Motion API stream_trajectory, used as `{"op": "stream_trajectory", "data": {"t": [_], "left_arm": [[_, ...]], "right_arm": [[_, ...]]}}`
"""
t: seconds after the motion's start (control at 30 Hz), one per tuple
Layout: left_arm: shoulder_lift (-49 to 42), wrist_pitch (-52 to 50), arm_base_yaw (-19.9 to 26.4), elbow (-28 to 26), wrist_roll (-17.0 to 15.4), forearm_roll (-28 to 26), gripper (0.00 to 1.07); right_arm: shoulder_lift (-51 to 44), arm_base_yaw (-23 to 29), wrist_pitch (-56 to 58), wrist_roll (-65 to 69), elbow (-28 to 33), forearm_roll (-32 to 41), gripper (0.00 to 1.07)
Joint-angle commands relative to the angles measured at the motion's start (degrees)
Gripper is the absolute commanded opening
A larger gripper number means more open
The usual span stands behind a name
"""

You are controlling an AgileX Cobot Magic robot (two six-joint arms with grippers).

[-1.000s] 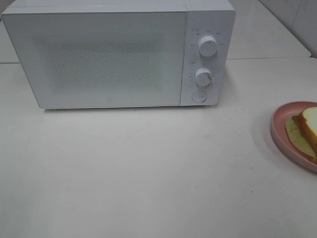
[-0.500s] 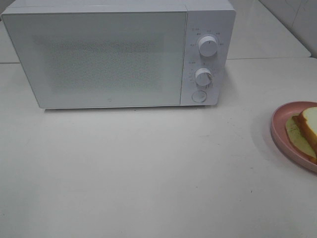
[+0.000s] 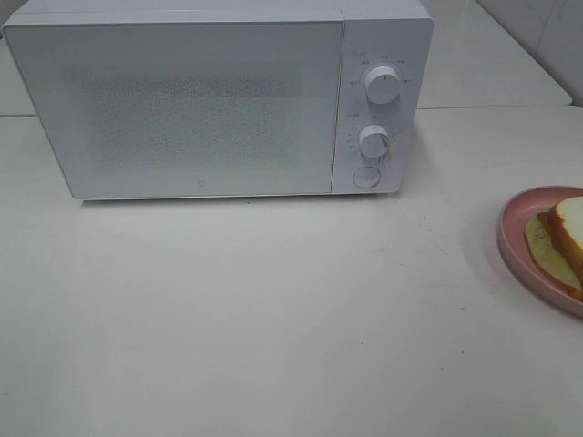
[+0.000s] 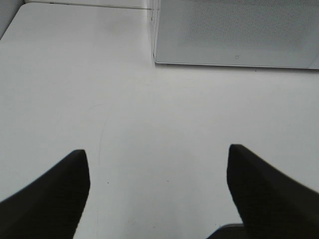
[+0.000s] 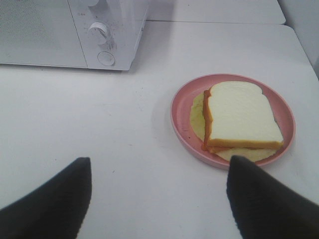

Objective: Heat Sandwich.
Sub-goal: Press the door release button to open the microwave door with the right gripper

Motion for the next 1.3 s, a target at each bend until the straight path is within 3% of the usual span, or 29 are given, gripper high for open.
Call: {"op": "stream_trajectory", "data": {"t": [0.03, 0.43, 0.8, 1.3], "left_arm": [[-0.8, -0.74, 0.06, 0.06, -0.34, -0.11, 0.73], [-0.8, -0.74, 0.06, 0.06, -0.34, -0.11, 0.73], [-0.8, -0.74, 0.06, 0.06, -0.34, -0.11, 0.73], [-0.8, -0.74, 0.06, 0.06, -0.34, -0.11, 0.73]], "right_arm": [[-1.26, -0.06, -0.34, 0.29, 0.11, -0.4, 0.74], [-1.26, -0.06, -1.66, 0.52, -0.92, -0.57, 0.74], [-0.69, -0.06, -10.31, 0.74, -1.49, -1.72, 0.74], [11.92, -0.06, -26.81, 1.15, -1.43, -1.78, 0.74]]}}
